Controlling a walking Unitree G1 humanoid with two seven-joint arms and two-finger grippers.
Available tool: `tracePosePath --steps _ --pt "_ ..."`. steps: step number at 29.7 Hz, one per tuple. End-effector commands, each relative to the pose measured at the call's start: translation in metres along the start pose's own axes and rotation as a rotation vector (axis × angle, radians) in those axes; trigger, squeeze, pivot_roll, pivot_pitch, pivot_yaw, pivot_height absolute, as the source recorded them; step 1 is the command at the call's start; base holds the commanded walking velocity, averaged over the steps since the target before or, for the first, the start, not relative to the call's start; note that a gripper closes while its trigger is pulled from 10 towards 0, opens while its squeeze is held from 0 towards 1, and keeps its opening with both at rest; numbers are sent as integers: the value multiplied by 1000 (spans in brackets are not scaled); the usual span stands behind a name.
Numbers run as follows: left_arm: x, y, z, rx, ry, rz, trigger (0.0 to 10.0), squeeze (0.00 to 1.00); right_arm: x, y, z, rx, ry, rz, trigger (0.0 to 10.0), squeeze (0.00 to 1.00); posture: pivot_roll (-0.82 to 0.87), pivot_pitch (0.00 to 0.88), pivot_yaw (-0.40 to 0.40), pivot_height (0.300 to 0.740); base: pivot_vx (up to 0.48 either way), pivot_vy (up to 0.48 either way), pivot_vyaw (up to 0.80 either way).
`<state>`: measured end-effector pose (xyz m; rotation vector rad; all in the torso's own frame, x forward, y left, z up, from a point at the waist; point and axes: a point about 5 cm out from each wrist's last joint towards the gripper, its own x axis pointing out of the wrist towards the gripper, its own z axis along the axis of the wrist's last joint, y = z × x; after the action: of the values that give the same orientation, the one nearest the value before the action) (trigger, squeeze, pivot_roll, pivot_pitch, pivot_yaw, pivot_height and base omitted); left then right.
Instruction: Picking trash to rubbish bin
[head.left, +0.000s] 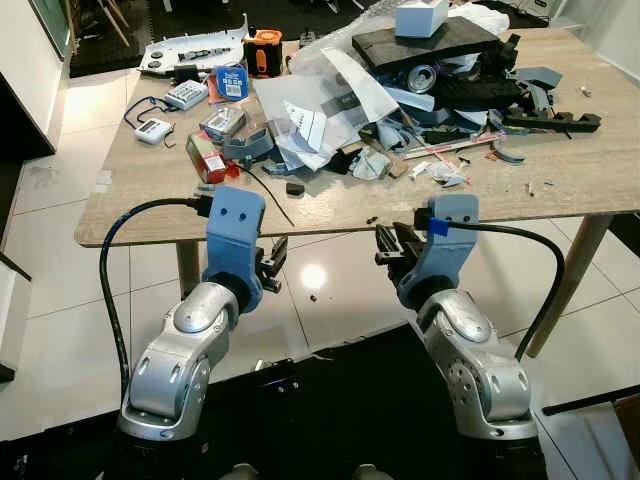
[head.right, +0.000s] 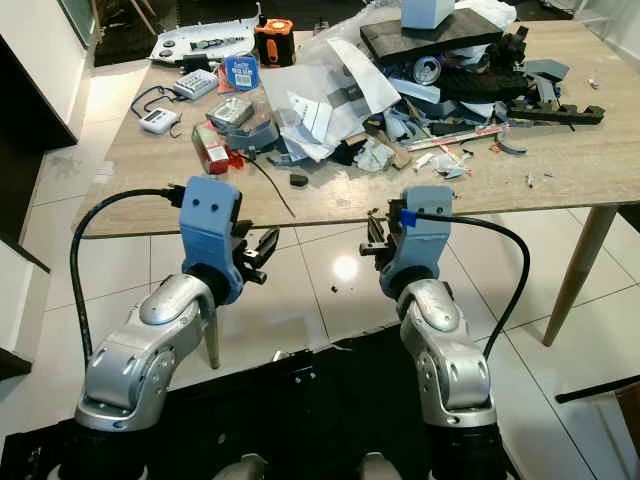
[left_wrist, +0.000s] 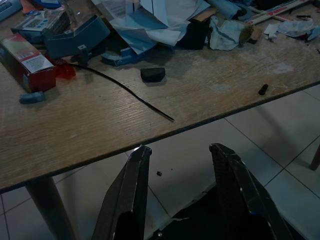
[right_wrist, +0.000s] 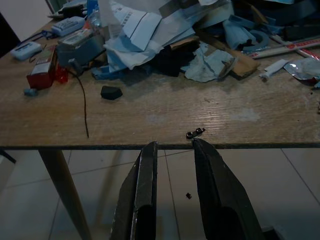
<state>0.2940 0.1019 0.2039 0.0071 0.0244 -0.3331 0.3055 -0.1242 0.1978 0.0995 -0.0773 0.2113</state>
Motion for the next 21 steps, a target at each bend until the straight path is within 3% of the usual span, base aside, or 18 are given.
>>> tracePosePath --steps 1,3,8,10,21 --pt "-1 -1 -5 -23 11 3 10000 0 0 3 -1 -16 15 18 10000 0 35 192 51 740 0 0 0" --pt "-1 -2 -6 -27 12 4 10000 0 0 3 -2 -30 23 30 10000 0 37 193 49 740 0 0 0" --pt "-2 -3 -5 -24 9 -3 10000 0 0 5 -4 -45 26 34 10000 0 41 190 48 740 0 0 800" --pt "-3 -3 -4 -18 6 -11 10000 0 0 3 -4 -9 19 11 10000 0 43 188 47 740 0 0 0" --pt "-2 -3 -3 13 -3 -15 10000 0 0 2 -5 -24 23 11 10000 0 40 176 49 740 0 0 0"
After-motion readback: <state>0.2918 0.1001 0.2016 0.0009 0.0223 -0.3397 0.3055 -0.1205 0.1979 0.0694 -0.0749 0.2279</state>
